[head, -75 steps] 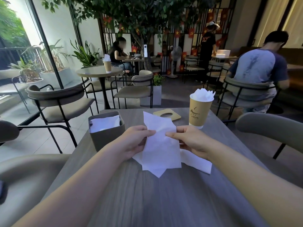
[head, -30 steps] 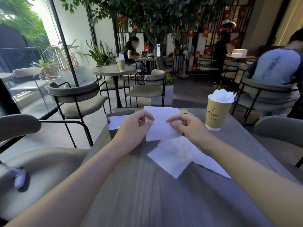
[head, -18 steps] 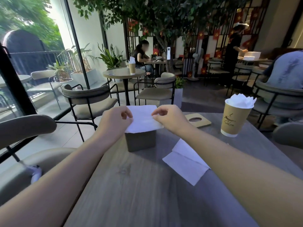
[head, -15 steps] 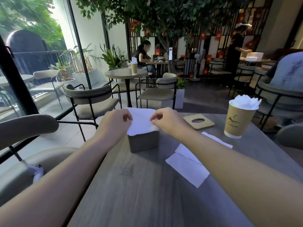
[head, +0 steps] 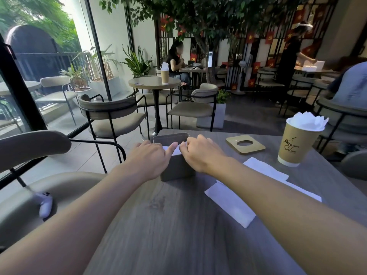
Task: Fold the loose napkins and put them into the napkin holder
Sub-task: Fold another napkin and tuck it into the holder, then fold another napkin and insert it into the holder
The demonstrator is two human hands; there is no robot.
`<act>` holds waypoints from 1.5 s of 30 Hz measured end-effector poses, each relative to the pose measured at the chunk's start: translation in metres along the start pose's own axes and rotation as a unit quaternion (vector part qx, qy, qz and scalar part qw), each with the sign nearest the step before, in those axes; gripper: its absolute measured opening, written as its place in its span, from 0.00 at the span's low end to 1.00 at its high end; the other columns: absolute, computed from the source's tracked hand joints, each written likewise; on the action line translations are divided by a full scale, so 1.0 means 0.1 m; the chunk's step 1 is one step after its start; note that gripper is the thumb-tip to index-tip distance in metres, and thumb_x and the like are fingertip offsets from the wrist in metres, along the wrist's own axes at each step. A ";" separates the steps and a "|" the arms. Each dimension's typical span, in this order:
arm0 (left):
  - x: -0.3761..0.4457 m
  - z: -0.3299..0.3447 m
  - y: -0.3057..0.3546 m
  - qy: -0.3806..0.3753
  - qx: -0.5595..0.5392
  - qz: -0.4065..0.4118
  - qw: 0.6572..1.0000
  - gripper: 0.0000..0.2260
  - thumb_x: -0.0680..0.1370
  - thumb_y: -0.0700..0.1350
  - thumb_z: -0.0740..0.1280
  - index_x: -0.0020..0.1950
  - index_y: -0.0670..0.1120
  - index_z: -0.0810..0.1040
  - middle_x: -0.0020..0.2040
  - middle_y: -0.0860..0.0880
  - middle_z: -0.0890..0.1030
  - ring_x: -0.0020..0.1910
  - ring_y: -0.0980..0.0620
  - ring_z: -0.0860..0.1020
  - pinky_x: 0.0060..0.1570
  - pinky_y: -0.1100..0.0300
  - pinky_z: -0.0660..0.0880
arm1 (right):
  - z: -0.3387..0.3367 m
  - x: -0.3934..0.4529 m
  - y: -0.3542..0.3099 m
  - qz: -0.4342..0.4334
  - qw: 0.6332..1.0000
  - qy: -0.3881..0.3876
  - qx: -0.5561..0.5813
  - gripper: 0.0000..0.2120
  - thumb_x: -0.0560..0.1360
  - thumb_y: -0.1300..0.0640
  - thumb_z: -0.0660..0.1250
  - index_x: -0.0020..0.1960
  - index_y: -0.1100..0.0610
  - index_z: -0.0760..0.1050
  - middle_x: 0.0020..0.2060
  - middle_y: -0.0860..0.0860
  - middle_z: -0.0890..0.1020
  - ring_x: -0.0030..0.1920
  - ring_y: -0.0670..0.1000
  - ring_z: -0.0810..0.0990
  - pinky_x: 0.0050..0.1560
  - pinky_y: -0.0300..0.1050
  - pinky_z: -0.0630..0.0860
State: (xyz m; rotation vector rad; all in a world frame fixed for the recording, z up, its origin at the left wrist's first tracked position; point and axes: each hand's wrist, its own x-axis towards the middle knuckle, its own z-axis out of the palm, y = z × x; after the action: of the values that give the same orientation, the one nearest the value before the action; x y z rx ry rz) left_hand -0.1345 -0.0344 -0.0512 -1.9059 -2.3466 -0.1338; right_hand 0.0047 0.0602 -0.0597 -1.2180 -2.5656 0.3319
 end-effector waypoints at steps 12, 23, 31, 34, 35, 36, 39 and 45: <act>-0.02 -0.04 0.01 0.099 0.021 -0.021 0.995 0.26 0.84 0.59 0.49 0.56 0.52 0.85 0.58 0.46 0.76 0.62 0.43 0.71 0.60 0.51 0.68 | -0.09 -0.08 0.05 -0.117 0.983 0.135 -0.044 0.22 0.84 0.46 0.56 0.47 0.57 0.83 0.54 0.52 0.74 0.52 0.55 0.73 0.51 0.50 0.69; 0.06 -0.07 1.14 0.127 -0.169 0.092 0.973 0.14 0.81 0.49 0.63 0.43 0.41 0.81 0.40 0.48 0.75 0.46 0.44 0.77 0.42 0.56 0.65 | -0.68 -0.75 1.27 0.079 0.995 0.038 -0.048 0.12 0.79 0.52 0.62 0.48 0.56 0.82 0.49 0.53 0.81 0.47 0.56 0.80 0.43 0.50 0.76; -0.05 0.31 1.77 -0.095 -0.163 0.153 0.970 0.17 0.80 0.54 0.62 0.67 0.55 0.78 0.68 0.48 0.75 0.68 0.48 0.72 0.64 0.52 0.70 | -0.70 -1.17 1.84 0.200 0.977 -0.073 0.001 0.23 0.72 0.44 0.74 0.63 0.54 0.80 0.58 0.50 0.81 0.57 0.52 0.79 0.55 0.46 0.78; -0.08 0.43 1.79 -0.125 -0.135 0.163 0.969 0.20 0.78 0.56 0.62 0.71 0.60 0.75 0.70 0.49 0.73 0.72 0.47 0.67 0.68 0.46 0.69 | -0.66 -1.15 1.82 0.201 0.976 -0.070 0.035 0.22 0.72 0.48 0.76 0.62 0.57 0.80 0.54 0.51 0.81 0.54 0.52 0.79 0.52 0.47 0.78; -0.09 0.45 1.79 -0.119 -0.136 0.163 0.970 0.20 0.78 0.57 0.61 0.71 0.60 0.75 0.70 0.50 0.73 0.71 0.47 0.68 0.68 0.46 0.69 | -0.65 -1.13 1.81 0.203 0.975 -0.074 0.048 0.22 0.72 0.50 0.76 0.61 0.60 0.80 0.51 0.51 0.80 0.50 0.52 0.78 0.49 0.47 0.77; -0.10 0.46 1.79 -0.112 -0.140 0.162 0.970 0.20 0.78 0.56 0.61 0.71 0.60 0.74 0.69 0.50 0.73 0.71 0.48 0.68 0.67 0.46 0.69 | -0.65 -1.12 1.80 0.203 0.975 -0.075 0.060 0.22 0.72 0.50 0.76 0.59 0.62 0.80 0.47 0.51 0.78 0.46 0.51 0.76 0.45 0.47 0.75; -0.15 0.48 1.78 -0.109 -0.154 0.159 0.969 0.20 0.80 0.56 0.61 0.72 0.60 0.74 0.70 0.53 0.73 0.70 0.50 0.67 0.67 0.47 0.69 | -0.66 -1.08 1.71 0.225 0.968 -0.071 0.087 0.21 0.71 0.48 0.77 0.48 0.66 0.80 0.40 0.53 0.72 0.40 0.51 0.69 0.37 0.45 0.64; -0.19 0.49 1.75 -0.100 -0.172 0.166 0.966 0.20 0.81 0.57 0.60 0.73 0.59 0.72 0.71 0.55 0.72 0.70 0.51 0.66 0.68 0.52 0.67 | -0.67 -1.04 1.63 0.218 0.971 -0.081 0.045 0.27 0.72 0.51 0.76 0.30 0.53 0.58 0.28 0.49 0.60 0.30 0.50 0.58 0.30 0.44 0.54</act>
State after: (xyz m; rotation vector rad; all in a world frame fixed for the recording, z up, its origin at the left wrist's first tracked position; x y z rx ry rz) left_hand 0.0393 -0.0095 -0.1031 -2.5595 -2.1911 -0.3509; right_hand 0.2075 0.0852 -0.0656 -1.7805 -2.3549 0.6572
